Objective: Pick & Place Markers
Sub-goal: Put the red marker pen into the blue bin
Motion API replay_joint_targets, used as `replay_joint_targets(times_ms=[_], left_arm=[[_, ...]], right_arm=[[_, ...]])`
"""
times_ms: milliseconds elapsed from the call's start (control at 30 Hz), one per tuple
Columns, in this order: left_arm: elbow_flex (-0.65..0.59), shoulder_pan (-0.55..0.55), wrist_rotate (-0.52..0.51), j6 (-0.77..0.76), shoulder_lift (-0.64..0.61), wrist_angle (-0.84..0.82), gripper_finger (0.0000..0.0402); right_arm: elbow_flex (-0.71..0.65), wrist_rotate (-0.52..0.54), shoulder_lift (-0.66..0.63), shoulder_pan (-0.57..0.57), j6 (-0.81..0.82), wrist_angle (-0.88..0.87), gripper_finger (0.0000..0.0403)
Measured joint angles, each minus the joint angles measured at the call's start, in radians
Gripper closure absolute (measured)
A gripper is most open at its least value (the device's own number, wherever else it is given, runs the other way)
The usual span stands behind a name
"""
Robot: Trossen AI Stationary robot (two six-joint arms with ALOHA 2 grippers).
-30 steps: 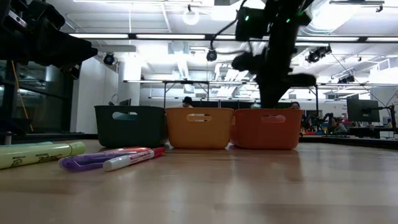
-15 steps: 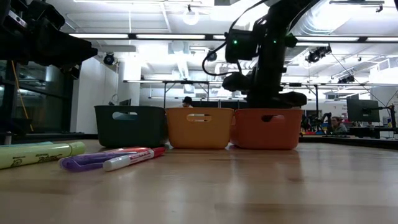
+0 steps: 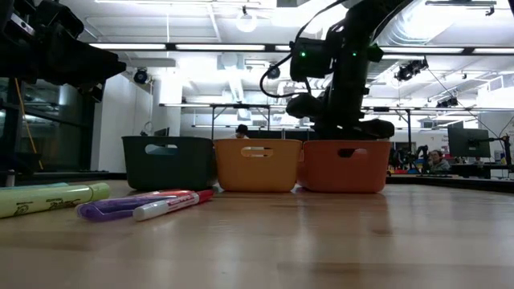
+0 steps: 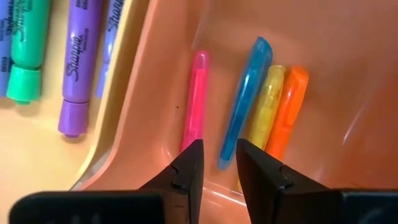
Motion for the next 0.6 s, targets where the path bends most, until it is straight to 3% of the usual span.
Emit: replay_joint_targets(times_ms=[400, 600], left_arm=[[0.0, 0.0, 0.0, 0.0, 0.0, 0.0, 0.0308], [0.0, 0.0, 0.0, 0.0, 0.0, 0.0, 0.0308]], right_arm=[[0.03, 0.044, -0.085, 0.022, -0.099, -0.018, 0.0321], [0.1, 0.045, -0.102, 0.08, -0.235, -0.077, 0.032]])
